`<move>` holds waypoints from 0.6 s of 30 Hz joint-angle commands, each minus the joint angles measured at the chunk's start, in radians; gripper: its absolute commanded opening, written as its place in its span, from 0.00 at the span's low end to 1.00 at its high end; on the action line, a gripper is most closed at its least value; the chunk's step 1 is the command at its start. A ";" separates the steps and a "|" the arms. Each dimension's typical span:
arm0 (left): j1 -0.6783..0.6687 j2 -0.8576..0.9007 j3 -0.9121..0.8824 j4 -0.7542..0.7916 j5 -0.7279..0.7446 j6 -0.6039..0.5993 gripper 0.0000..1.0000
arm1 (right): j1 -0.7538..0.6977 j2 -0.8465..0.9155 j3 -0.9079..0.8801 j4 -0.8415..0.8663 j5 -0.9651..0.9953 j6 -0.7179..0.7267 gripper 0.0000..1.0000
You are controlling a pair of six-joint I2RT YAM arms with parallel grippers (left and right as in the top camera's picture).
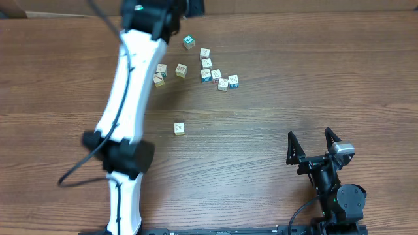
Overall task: Form a horizontal line
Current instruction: 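Lift the left gripper and reach to the back-right blocks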
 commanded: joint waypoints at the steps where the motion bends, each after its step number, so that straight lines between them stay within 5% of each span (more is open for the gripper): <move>1: -0.011 0.140 -0.022 -0.013 0.117 -0.015 0.60 | -0.005 -0.008 -0.010 0.005 0.006 -0.004 1.00; 18: -0.064 0.380 -0.023 -0.043 0.103 -0.062 0.61 | -0.005 -0.008 -0.010 0.005 0.006 -0.004 1.00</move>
